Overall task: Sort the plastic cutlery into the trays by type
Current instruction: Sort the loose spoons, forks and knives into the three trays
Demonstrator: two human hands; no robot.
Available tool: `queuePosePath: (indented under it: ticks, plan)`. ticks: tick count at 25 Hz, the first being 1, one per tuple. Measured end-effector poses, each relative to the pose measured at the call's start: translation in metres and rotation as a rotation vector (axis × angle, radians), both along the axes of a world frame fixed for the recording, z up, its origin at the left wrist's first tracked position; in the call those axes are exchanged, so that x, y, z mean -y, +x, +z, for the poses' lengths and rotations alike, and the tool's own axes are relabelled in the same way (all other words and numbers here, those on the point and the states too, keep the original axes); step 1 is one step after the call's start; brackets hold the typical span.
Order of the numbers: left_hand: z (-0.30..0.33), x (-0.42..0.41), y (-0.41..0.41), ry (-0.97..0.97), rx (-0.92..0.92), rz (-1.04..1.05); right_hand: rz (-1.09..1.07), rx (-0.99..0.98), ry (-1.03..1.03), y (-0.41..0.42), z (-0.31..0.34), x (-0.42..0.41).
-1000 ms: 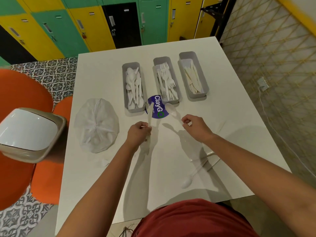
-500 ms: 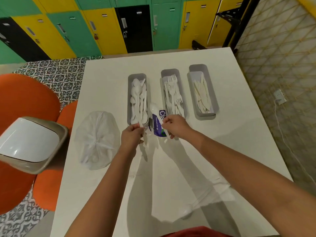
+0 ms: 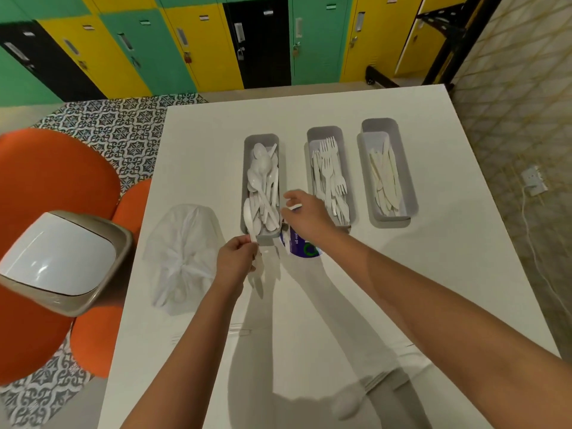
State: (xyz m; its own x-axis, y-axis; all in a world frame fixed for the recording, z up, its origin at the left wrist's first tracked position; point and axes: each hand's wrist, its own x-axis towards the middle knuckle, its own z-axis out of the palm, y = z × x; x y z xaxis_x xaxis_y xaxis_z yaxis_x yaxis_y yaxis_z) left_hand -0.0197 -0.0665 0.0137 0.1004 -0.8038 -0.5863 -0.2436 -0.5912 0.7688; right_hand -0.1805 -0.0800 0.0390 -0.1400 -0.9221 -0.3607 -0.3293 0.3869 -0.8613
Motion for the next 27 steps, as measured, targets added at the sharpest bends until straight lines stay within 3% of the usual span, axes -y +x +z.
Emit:
queuePosePath:
  ticks: [4,7,10,14,27]
  plan:
    - [0.006,0.002,-0.027,-0.042,-0.014,-0.109,0.154,-0.239,-0.035,-0.033,-0.038,-0.065]
    - [0.008,0.006,-0.062,-0.049,-0.045,-0.231,0.351,-0.668,-0.176,-0.067,-0.07,-0.106]
    - [0.006,0.006,-0.104,-0.065,-0.052,-0.365,0.551,-0.875,-0.071,-0.094,-0.087,-0.126]
    - [0.013,0.008,-0.161,-0.099,-0.066,-0.517,0.635,-0.892,-0.009,-0.105,-0.089,-0.131]
    - [0.016,0.056,-0.261,-0.168,0.025,-0.615,0.633,-0.841,-0.093,-0.116,-0.11,-0.13]
